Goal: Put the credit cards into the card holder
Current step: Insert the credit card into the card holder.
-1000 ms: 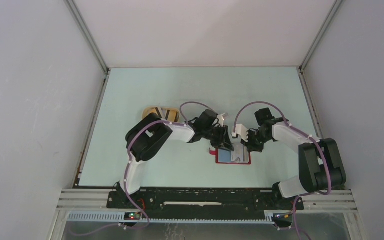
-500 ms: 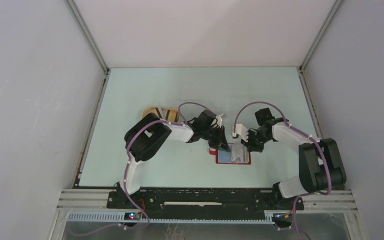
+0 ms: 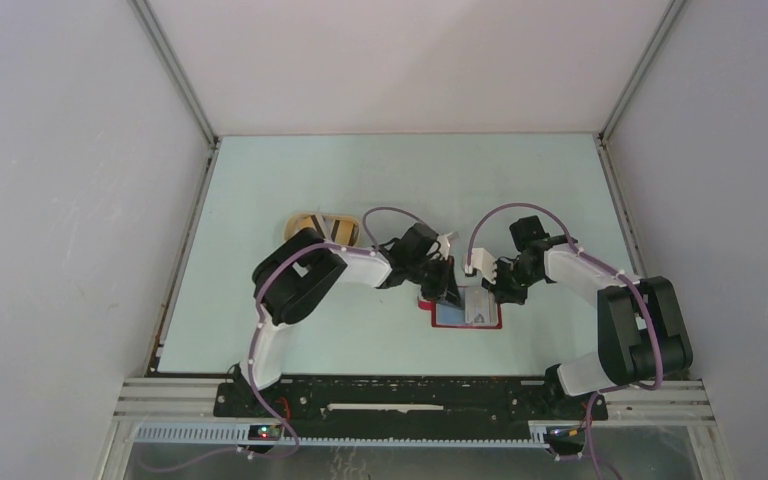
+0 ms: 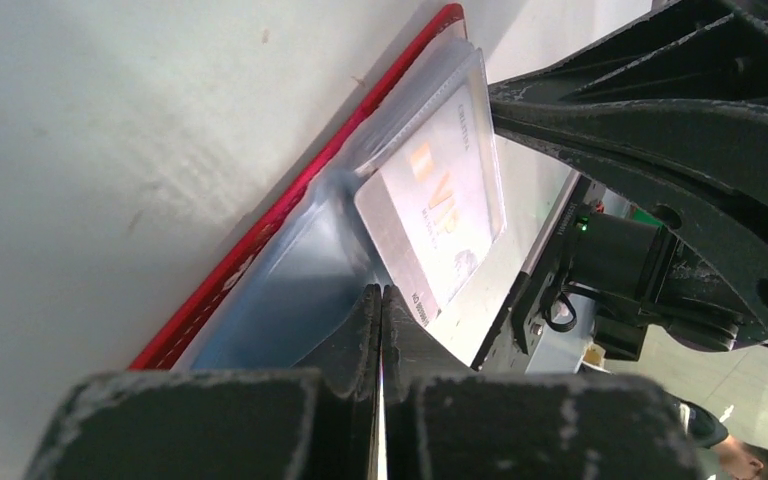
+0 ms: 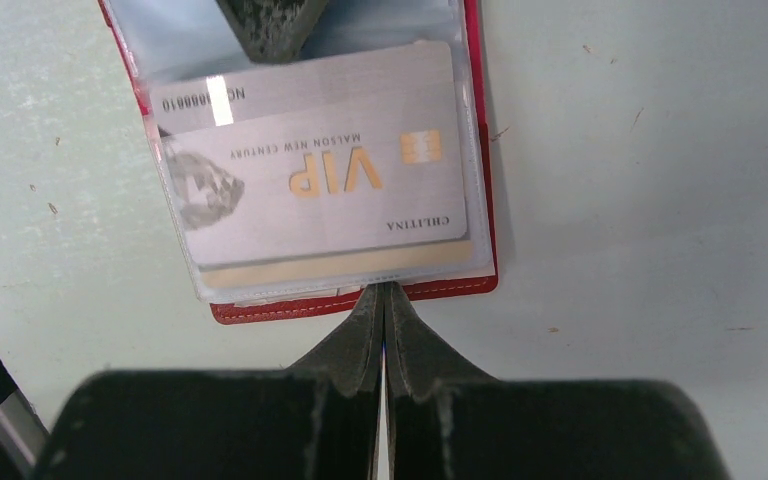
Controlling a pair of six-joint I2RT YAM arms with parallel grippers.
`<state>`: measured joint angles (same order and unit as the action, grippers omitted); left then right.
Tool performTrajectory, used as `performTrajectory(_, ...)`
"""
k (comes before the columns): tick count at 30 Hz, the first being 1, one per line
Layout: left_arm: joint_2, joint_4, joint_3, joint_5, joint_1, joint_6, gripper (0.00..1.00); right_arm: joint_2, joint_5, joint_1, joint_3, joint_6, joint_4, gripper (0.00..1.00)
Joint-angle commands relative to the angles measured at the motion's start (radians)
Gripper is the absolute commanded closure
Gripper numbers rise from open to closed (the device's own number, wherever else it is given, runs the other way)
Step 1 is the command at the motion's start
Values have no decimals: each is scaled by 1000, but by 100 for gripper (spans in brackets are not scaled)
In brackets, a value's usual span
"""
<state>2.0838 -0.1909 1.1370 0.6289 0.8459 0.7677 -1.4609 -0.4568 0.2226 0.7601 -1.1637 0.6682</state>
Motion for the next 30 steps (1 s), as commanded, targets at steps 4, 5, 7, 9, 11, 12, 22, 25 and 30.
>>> performTrajectory(4,32,25,128,15,44,11,100,6,-19,6,-7,3,-21,95)
performTrajectory(5,32,25,133,14,45,12,100,7,-22,5,-7,3,-20,95)
performTrajectory(7,32,26,141,15,45,14,100,8,-25,3,-7,4,-18,95)
performTrajectory(9,34,27,148,19,45,16,100,9,-27,3,-7,3,-18,95)
performTrajectory(11,34,29,148,19,44,14,100,13,-25,1,-7,4,-18,95)
performTrajectory(12,31,32,144,18,42,11,100,17,-23,-3,-7,3,-18,95)
performTrajectory(22,-117,50,0,-54,-12,-105,82,118,-123,-186,65,-41,108,92)
performTrajectory(25,-203,72,-22,-89,-23,-176,76,154,-181,-215,120,-44,173,91)
performTrajectory(30,-371,162,-63,-234,-47,-343,65,163,-265,-244,331,-8,319,86)
